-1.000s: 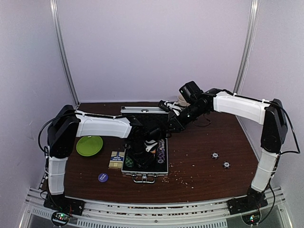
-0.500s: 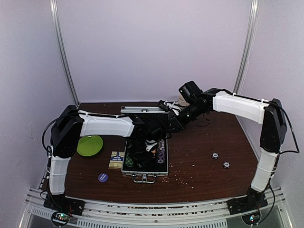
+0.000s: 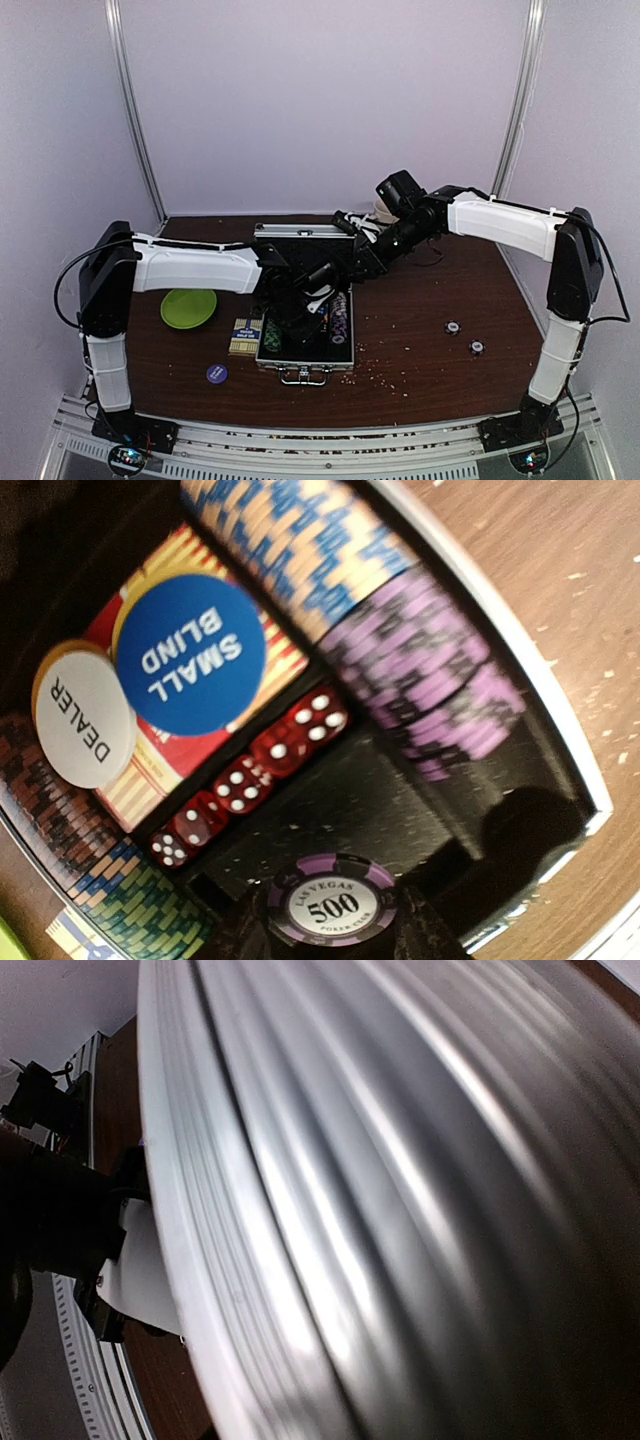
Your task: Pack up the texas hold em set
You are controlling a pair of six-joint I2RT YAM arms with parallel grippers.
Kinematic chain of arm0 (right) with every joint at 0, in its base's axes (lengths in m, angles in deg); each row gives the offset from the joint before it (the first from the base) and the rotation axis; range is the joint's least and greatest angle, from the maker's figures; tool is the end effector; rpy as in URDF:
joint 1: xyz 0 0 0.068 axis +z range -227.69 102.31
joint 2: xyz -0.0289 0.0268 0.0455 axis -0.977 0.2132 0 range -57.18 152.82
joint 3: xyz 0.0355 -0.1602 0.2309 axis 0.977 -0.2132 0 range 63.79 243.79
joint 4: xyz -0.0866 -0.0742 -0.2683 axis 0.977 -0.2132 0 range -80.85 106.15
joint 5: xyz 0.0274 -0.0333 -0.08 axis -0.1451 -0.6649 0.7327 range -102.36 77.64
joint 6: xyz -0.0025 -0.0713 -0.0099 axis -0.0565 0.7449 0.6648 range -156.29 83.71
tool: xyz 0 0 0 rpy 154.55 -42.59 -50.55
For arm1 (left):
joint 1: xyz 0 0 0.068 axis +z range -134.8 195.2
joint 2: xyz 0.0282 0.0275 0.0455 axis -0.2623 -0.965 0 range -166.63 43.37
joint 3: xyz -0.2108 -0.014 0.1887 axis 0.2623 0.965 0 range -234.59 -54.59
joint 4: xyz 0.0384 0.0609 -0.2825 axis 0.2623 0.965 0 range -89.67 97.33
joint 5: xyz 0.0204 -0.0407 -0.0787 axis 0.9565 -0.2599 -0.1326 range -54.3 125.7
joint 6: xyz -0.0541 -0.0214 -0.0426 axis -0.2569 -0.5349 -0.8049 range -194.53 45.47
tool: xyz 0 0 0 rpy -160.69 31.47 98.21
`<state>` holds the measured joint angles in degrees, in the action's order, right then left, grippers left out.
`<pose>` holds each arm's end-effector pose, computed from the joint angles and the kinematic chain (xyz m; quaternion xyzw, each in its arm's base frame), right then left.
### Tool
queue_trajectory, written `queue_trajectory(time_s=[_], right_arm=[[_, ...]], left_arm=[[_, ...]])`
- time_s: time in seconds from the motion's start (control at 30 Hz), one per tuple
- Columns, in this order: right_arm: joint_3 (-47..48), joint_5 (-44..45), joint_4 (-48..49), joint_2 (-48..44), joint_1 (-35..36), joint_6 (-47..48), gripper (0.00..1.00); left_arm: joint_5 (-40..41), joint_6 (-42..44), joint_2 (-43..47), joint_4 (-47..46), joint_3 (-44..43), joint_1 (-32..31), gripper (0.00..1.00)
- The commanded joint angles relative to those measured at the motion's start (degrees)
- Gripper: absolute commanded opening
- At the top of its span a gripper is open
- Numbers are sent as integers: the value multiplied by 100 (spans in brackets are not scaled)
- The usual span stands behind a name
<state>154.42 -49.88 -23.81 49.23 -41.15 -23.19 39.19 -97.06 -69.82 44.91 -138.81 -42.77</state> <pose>0.3388 0.2962 0.2594 -0.4659 0.7815 0.3576 0.2107 0.2350 -0.3688 0.1564 0.2970 0.9436 -0.0695 0.1286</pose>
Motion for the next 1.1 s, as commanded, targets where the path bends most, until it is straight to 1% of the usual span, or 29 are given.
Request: queue_trajectory(time_s=[0.0, 0.17, 0.73, 1.07], right_arm=[[104, 8, -124, 182, -24, -42, 37], [113, 25, -136, 205, -24, -49, 37], [161, 35, -168, 275, -25, -78, 37], [176, 61, -191, 309, -24, -79, 37]], left_arm=[[-10, 29, 323, -1039, 321, -169, 43], [-119, 300, 348, -1517, 389, -340, 43], [-497, 609, -34, -2100, 138, -381, 43], [-503, 734, -461, -2009, -280, -381, 43]])
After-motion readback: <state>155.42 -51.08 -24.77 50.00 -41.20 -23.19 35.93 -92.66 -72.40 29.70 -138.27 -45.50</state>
